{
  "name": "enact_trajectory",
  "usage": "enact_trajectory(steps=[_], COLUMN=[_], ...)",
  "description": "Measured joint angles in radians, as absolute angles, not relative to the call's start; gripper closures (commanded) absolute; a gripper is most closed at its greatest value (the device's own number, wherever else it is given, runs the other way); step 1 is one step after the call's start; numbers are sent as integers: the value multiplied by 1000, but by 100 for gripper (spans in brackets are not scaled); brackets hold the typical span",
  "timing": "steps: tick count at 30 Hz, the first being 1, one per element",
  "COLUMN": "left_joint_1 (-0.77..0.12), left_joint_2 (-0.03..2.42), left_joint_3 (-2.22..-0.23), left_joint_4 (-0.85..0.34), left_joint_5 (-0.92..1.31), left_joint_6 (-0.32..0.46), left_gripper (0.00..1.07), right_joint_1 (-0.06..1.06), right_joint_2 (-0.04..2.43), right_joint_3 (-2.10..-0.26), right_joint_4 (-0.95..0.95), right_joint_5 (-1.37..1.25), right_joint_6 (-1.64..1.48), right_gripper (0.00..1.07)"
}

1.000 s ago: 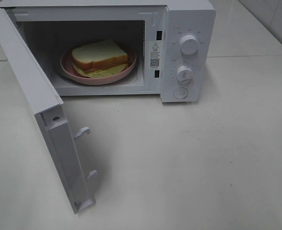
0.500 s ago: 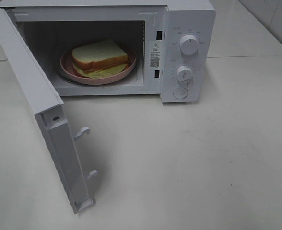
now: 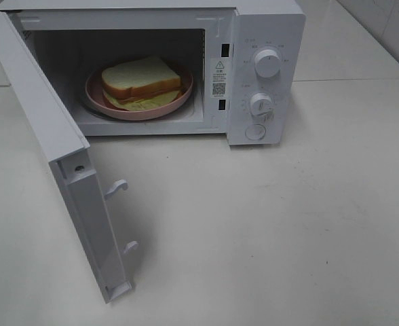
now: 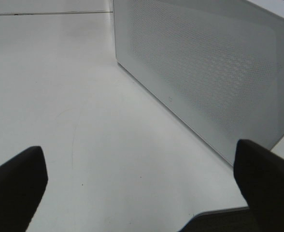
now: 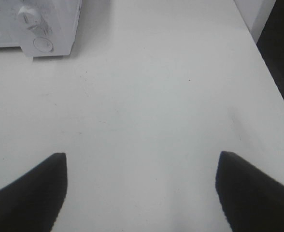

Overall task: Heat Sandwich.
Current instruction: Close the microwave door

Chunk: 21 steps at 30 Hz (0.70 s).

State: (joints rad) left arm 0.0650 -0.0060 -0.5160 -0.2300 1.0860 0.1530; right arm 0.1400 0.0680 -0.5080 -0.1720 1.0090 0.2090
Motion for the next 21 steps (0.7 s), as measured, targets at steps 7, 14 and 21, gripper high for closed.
enact_trajectory(steps=[7, 14, 21], left_joint_1=[65, 65, 65], left_joint_2=[-6, -6, -6], left_joint_3=[-516, -516, -516], left_joint_4=[-230, -230, -230], left_joint_5=[1086, 1086, 1086], left_joint_6=[153, 153, 153], left_gripper=[9, 9, 9], right_joint_1=[137, 135, 135], right_joint_2=[-4, -4, -4], right_joint_3=[-508, -508, -508], right_joint_4=[-172, -172, -172], right_joint_5=[1011, 1011, 1011], right_joint_6=[209, 209, 209], right_gripper=[31, 31, 31])
